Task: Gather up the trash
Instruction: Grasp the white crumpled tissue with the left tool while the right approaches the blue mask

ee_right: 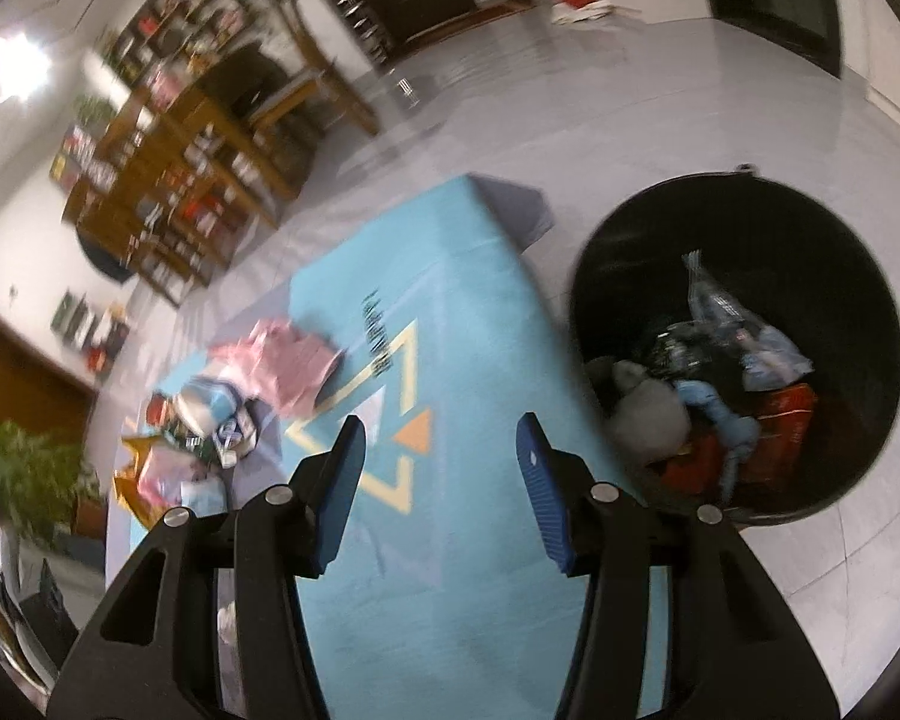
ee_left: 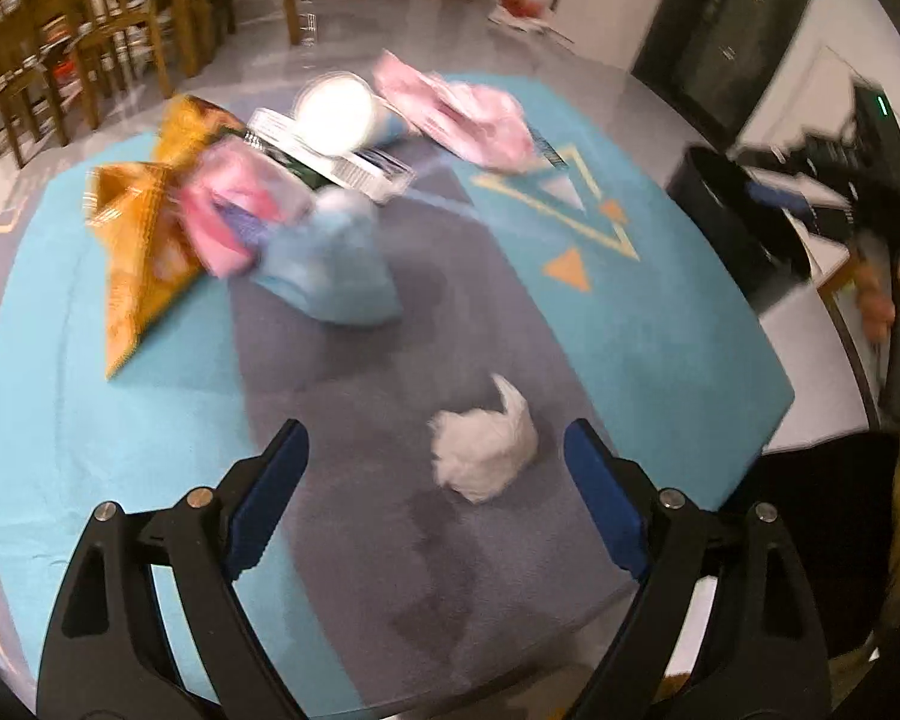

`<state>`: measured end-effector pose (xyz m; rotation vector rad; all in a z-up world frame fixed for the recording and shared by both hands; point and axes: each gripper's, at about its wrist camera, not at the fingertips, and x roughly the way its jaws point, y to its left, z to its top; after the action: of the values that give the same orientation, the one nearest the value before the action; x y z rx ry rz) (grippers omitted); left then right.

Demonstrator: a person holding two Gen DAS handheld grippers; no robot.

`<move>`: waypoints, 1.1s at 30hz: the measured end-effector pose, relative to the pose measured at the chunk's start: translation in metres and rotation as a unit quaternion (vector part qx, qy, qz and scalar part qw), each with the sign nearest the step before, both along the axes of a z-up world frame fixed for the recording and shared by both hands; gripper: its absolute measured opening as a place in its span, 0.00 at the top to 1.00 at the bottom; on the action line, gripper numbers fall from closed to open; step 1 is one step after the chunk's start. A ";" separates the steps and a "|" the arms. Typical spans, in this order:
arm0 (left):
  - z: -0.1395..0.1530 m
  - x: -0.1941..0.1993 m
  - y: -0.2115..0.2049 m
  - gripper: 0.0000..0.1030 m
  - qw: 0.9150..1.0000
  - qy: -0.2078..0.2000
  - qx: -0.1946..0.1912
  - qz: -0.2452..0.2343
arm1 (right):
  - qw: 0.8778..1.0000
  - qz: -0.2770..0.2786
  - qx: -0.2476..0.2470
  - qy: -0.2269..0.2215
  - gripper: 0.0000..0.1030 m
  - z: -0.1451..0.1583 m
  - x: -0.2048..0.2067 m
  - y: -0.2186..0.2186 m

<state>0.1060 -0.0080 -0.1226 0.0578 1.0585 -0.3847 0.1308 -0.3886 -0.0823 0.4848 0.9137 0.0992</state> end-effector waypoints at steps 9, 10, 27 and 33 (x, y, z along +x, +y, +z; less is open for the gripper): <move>-0.037 0.009 -0.019 0.71 0.999 0.014 0.030 -0.023 | 0.988 0.151 -0.006 0.040 0.49 -0.022 0.017 0.097; -0.037 0.011 -0.014 0.71 1.000 0.015 0.021 -0.011 | 0.985 0.166 -0.007 0.042 0.49 -0.024 0.018 0.106; -0.005 0.027 0.096 0.71 0.977 -0.043 -0.070 0.195 | 0.954 0.296 0.019 0.032 0.49 -0.035 0.039 0.237; -0.001 0.025 0.103 0.71 0.975 -0.040 -0.077 0.202 | 0.956 0.290 0.007 0.046 0.43 -0.048 0.048 0.258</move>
<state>0.1307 0.0952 -0.1234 -0.2754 0.9304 -0.0918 0.1786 -0.1304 -0.1301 0.2209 1.1265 0.6215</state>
